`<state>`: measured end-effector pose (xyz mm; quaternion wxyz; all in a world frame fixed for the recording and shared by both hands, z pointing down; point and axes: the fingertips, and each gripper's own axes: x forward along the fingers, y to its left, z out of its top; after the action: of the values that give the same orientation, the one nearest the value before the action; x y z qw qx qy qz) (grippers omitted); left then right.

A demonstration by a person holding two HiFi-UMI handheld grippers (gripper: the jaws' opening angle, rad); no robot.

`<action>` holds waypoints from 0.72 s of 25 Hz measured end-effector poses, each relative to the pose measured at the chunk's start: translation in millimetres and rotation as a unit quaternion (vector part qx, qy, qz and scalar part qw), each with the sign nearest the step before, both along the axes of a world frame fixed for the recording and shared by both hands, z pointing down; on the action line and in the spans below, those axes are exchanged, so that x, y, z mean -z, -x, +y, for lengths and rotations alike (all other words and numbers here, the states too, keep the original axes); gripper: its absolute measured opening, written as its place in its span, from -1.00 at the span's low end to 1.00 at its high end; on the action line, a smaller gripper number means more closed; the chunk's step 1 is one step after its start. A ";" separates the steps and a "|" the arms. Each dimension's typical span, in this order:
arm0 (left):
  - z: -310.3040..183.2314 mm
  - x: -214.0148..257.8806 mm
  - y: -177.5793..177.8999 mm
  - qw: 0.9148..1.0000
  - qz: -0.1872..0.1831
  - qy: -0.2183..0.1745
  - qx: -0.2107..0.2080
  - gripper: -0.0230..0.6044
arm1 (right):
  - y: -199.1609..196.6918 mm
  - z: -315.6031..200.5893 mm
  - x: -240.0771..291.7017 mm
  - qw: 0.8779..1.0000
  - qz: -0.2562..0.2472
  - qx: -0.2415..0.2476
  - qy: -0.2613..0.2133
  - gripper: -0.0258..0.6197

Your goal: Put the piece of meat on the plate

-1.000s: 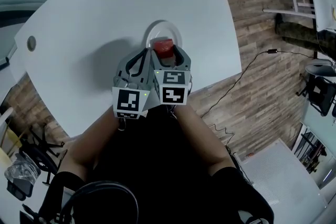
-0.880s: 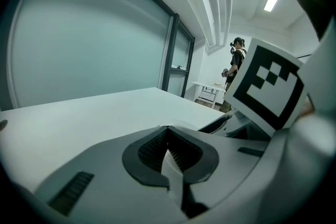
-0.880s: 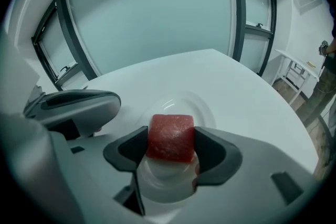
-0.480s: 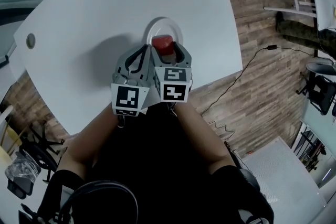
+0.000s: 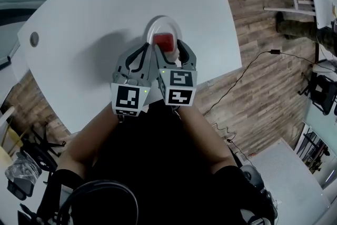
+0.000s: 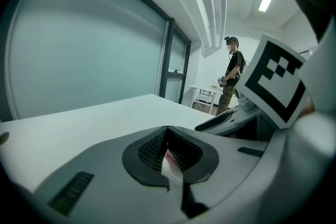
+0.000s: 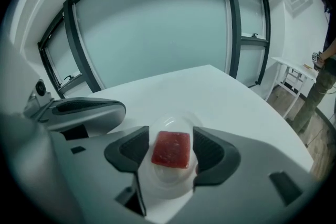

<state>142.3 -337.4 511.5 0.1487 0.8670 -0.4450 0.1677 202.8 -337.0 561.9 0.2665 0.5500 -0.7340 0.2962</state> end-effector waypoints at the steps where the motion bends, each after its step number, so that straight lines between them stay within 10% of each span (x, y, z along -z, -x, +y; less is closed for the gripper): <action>1: 0.2 3.6 -1.4 1.000 0.000 -0.005 -0.001 -0.93 | -2.2 -0.5 5.2 1.000 0.001 -0.003 -0.010 -0.21; 11: 13.4 51.7 -10.1 0.998 0.016 -0.058 -0.002 -0.93 | -21.0 11.4 64.5 0.993 -0.002 -0.032 -0.110 -0.89; 18: 28.2 96.4 -20.4 0.994 0.029 -0.102 -0.010 -0.93 | -26.0 25.6 128.9 0.977 -0.027 -0.019 -0.210 -0.91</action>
<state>162.7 -309.1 415.1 0.0703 0.8866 -0.4465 0.0978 228.9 -311.4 433.0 0.1192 0.5993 -0.7762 0.1555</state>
